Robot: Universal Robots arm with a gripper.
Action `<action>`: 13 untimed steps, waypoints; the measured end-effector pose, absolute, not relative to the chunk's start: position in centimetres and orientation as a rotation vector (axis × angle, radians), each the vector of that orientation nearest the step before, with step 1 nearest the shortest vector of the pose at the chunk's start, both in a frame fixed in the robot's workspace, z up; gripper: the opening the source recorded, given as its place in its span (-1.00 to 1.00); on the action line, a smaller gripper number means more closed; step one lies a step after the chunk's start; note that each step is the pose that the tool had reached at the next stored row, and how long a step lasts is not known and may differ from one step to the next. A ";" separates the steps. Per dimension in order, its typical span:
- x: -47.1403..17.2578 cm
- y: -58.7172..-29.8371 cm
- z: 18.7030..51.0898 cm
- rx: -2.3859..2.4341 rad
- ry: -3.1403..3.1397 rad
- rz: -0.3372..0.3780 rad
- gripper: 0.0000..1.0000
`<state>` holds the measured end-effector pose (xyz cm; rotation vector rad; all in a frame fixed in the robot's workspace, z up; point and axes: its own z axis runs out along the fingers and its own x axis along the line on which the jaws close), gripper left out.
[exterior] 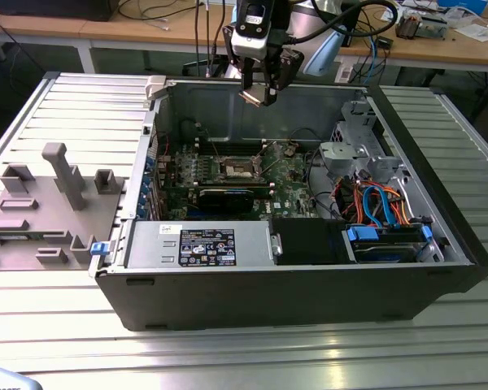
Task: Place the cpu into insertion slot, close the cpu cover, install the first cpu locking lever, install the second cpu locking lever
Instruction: 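Place the cpu into insertion slot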
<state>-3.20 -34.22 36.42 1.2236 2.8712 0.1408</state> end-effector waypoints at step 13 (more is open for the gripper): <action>-3.2 -34.2 36.4 1.233 2.867 0.141 0.09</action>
